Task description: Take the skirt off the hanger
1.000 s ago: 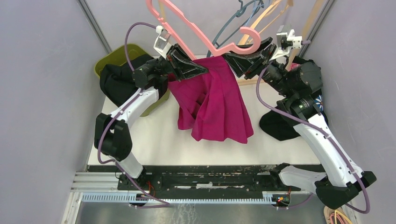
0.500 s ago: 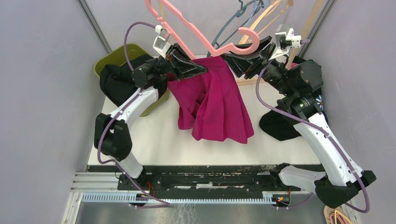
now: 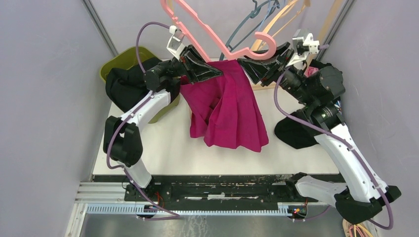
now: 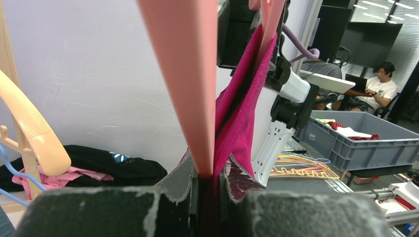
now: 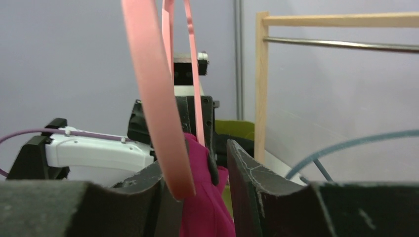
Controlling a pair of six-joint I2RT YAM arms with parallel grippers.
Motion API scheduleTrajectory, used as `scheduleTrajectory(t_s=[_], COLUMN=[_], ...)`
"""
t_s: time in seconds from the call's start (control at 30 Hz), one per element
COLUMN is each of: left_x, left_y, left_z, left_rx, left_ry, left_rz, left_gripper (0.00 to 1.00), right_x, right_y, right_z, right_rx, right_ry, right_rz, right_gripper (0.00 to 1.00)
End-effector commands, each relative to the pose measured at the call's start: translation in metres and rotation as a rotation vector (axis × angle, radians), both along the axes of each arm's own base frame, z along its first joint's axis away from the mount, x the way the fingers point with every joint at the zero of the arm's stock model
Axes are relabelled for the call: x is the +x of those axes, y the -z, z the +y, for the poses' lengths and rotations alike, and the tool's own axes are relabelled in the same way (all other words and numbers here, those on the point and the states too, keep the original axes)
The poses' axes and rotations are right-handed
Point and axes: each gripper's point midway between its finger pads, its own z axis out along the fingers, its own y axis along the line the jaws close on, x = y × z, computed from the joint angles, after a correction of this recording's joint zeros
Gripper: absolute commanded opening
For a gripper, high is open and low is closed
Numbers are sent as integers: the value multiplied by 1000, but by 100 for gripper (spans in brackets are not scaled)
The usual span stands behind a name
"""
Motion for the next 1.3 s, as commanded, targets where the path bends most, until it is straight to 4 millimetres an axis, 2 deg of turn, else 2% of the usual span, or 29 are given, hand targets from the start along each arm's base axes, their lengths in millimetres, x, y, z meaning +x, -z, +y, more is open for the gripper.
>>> scheduleTrajectory(t_s=[0.0, 0.07, 0.13, 0.27, 0.37, 0.5, 0.8, 0.97, 1.27], left_x=[6, 5, 6, 17, 19, 16, 11, 11, 8], left_y=[-24, -25, -21, -11, -14, -18, -17, -17, -18], left_z=[3, 4, 3, 9, 11, 12, 14, 15, 15], left_rx=[-59, -53, -35, -27, -36, -45, -41, -40, -37], left_ry=[-27, -31, -36, -67, -68, -66, -70, -69, -67], left_rz=[-14, -22, -17, 9, 10, 7, 8, 6, 5], left_gripper=[3, 3, 3, 3, 3, 3, 3, 3, 3], right_x=[-15, -4, -2, -9, -11, -2, 21, 22, 24], right_y=[18, 38, 50, 48, 45, 43, 3, -23, -46], right_z=[-24, -40, -52, -63, -60, -47, -17, -14, -18], right_rx=[-55, -108, -177, -246, -224, -178, -53, 0, 91], right_ry=[103, 223, 288, 319, 300, 266, 187, 178, 202], right_rz=[5, 36, 62, 69, 63, 50, -62, -125, -175], right_gripper=[42, 44, 46, 49, 49, 49, 47, 47, 46])
